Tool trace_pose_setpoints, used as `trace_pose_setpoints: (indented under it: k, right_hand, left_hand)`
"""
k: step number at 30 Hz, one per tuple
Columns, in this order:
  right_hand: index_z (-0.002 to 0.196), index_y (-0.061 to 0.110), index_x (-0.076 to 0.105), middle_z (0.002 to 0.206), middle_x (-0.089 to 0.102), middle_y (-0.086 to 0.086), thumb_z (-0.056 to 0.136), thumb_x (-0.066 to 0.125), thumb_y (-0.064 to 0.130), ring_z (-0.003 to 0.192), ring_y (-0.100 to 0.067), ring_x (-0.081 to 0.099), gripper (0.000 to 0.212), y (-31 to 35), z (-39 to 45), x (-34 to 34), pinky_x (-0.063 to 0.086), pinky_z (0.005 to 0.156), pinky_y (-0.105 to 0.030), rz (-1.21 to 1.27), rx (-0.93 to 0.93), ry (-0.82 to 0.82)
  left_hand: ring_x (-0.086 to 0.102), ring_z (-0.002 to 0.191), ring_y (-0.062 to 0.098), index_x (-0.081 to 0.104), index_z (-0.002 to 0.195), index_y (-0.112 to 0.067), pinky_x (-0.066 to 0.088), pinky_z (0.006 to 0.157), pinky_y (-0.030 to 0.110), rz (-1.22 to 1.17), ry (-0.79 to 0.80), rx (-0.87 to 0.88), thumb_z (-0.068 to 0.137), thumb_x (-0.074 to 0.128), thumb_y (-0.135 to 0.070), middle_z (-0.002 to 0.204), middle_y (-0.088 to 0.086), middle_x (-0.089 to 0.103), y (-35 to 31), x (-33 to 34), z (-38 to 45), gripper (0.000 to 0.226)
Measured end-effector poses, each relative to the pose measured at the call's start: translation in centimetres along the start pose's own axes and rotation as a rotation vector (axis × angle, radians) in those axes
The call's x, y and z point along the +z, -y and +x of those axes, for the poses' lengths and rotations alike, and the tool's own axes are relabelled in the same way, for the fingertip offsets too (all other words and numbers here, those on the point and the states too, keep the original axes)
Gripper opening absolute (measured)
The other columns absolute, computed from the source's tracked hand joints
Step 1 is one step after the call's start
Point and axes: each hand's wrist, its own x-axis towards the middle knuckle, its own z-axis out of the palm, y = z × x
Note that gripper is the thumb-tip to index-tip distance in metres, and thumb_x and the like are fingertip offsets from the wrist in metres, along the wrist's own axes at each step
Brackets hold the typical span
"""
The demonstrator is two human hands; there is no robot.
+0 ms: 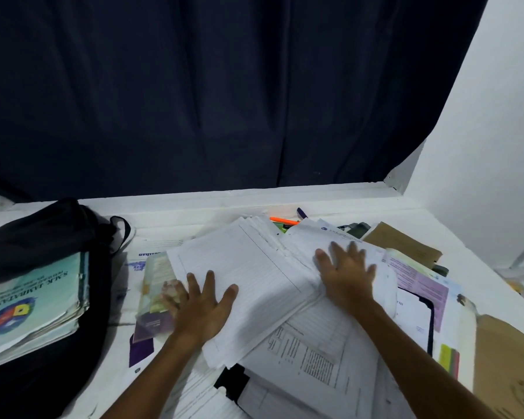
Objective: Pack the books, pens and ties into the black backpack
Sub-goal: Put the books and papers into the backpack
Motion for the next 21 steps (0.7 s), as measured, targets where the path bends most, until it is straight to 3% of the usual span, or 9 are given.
trace_pose_setpoints:
  k: [2, 5, 11, 18, 21]
  right_hand:
    - [0.150, 0.028, 0.024, 0.160, 0.009, -0.013, 0.095, 0.032, 0.059, 0.146, -0.040, 0.001, 0.063, -0.7, 0.2, -0.8, 0.000, 0.113, -0.060, 0.062, 0.147, -0.059]
    - [0.152, 0.028, 0.015, 0.160, 0.006, -0.018, 0.096, 0.029, 0.059, 0.145, -0.045, -0.002, 0.066, -1.2, 0.1, -1.0, -0.003, 0.114, -0.057, 0.027, 0.212, 0.048]
    - [0.151, 0.031, 0.020, 0.158, 0.001, -0.024, 0.092, 0.013, 0.068, 0.144, -0.047, -0.005, 0.069, -0.6, -0.6, 0.4, -0.008, 0.115, -0.056, -0.184, 0.123, 0.088]
    - [0.148, 0.032, 0.030, 0.158, 0.012, -0.022, 0.086, 0.003, 0.073, 0.145, -0.045, 0.000, 0.080, 0.0, 0.0, -0.5, -0.006, 0.116, -0.054, -0.100, -0.022, 0.165]
    - [0.138, 0.032, 0.047, 0.152, 0.031, -0.020, 0.077, -0.008, 0.081, 0.145, -0.038, 0.012, 0.095, 0.0, 0.2, -0.7, -0.002, 0.117, -0.054, -0.017, -0.103, 0.159]
  left_hand:
    - [-0.020, 0.146, 0.038, 0.007, 0.154, -0.029, -0.016, 0.113, 0.062, -0.108, -0.037, -0.056, 0.086, 0.018, -0.078, 0.161, 0.020, -0.011, 0.4, 0.1, 0.0, 0.084]
    - [-0.021, 0.145, 0.040, 0.005, 0.155, -0.025, -0.016, 0.113, 0.059, -0.068, -0.033, -0.049, 0.091, 0.022, -0.072, 0.159, 0.022, -0.015, 0.2, 0.8, -0.2, 0.081]
    - [-0.018, 0.144, 0.047, -0.001, 0.155, -0.025, -0.012, 0.116, 0.057, 0.026, 0.013, 0.036, 0.092, 0.017, -0.071, 0.159, 0.022, -0.016, -0.8, 0.8, 0.5, 0.080]
    - [-0.019, 0.144, 0.044, -0.002, 0.155, -0.030, -0.012, 0.117, 0.054, 0.057, 0.066, 0.163, 0.091, 0.018, -0.072, 0.161, 0.014, -0.016, -0.7, 0.5, 1.2, 0.080]
    - [-0.021, 0.145, 0.039, -0.001, 0.155, -0.032, -0.014, 0.118, 0.049, 0.034, 0.108, 0.277, 0.068, 0.002, -0.092, 0.162, 0.009, -0.016, -0.9, 0.4, 1.4, 0.106]
